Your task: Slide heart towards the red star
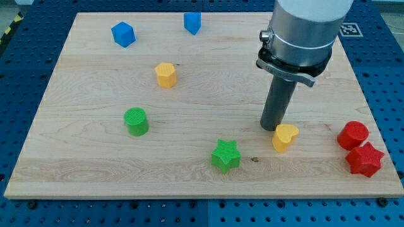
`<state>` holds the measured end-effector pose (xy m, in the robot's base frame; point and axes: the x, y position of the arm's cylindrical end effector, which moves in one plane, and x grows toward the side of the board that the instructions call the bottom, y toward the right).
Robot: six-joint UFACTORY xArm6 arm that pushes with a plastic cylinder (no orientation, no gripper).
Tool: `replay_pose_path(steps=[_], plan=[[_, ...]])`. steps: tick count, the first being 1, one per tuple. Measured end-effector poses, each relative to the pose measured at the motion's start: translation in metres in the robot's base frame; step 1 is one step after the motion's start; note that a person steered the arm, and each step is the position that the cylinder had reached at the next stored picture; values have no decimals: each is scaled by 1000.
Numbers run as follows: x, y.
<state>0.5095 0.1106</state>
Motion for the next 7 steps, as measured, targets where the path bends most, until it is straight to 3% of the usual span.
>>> replay_pose_path(steps=[3,5,7], plan=[[22,25],[30,-21],[52,16]])
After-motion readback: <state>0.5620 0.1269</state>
